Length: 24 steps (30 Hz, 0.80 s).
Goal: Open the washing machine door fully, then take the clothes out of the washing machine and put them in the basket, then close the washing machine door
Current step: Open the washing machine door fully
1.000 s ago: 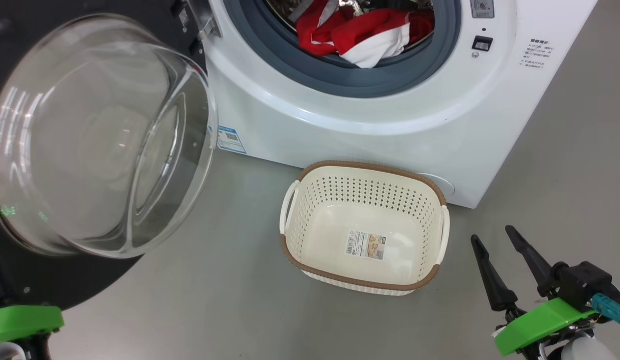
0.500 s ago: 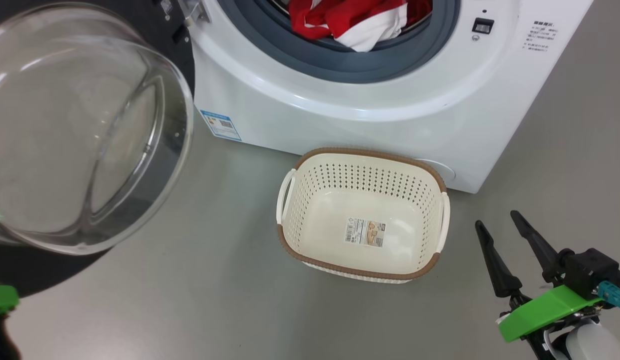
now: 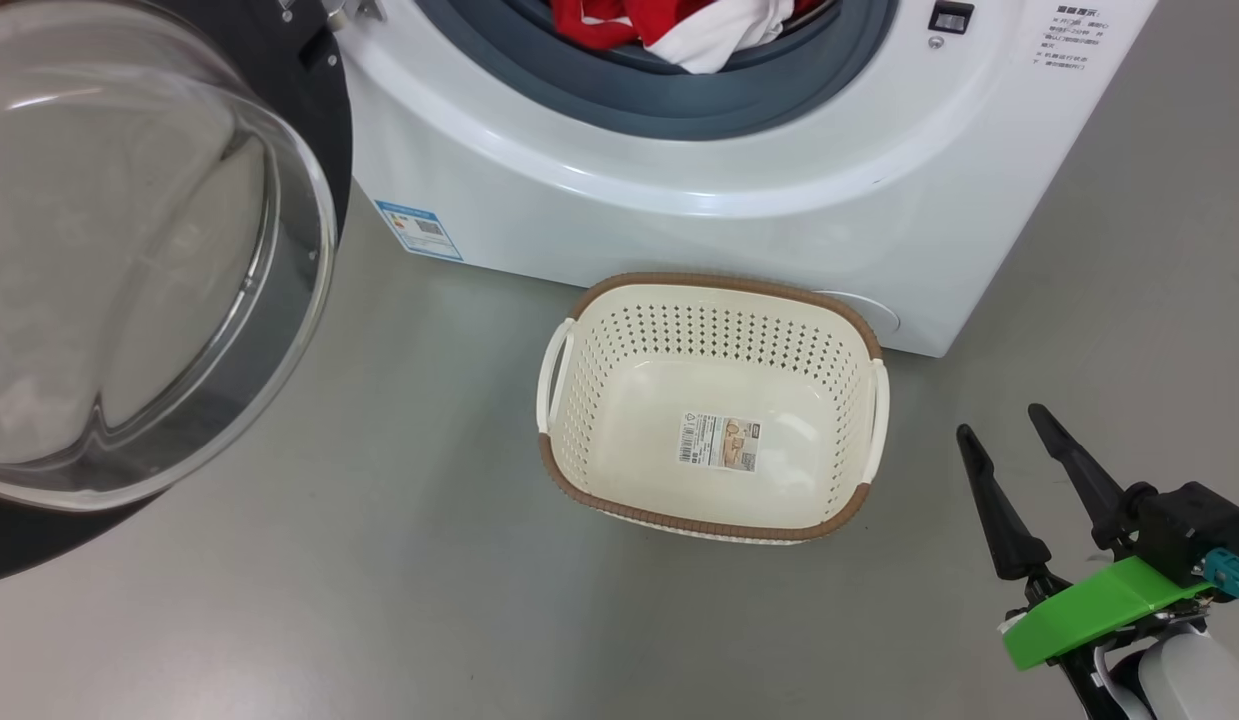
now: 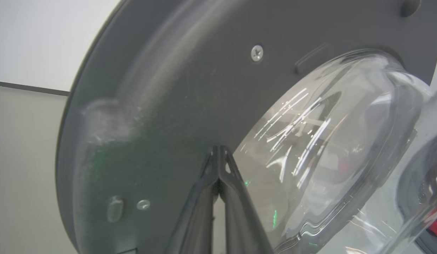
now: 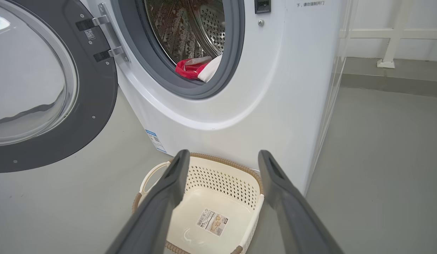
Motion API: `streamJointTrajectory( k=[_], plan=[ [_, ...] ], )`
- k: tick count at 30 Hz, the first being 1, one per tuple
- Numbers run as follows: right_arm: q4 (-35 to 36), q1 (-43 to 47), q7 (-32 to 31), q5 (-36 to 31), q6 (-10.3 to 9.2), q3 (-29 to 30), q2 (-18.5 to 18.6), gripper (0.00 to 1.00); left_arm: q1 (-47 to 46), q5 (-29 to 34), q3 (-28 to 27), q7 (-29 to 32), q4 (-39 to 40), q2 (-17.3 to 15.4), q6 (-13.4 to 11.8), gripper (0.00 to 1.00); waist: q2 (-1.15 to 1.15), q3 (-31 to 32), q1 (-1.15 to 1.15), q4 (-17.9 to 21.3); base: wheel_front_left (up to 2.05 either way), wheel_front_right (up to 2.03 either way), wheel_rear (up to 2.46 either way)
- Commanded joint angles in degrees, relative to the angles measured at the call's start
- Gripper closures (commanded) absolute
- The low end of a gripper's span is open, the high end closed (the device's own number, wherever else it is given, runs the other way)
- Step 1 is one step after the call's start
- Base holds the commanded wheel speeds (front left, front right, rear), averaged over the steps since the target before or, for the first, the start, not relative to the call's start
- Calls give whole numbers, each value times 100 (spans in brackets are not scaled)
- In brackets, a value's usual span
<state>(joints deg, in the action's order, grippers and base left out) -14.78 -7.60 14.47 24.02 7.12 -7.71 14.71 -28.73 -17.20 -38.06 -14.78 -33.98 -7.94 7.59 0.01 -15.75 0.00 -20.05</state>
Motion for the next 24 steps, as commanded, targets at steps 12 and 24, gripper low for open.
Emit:
streamJointTrajectory(
  k=[12,24],
  plan=[
    [87,-119,52,-65,36,-50,18,0,165,-97,48,-22,56,-318,-10,100,-1,244,0,52,0,0,0],
    [88,106,52,-21,36,-43,-133,0,1128,-130,656,-22,801,65,-10,100,-1,742,0,240,0,0,0]
  ],
)
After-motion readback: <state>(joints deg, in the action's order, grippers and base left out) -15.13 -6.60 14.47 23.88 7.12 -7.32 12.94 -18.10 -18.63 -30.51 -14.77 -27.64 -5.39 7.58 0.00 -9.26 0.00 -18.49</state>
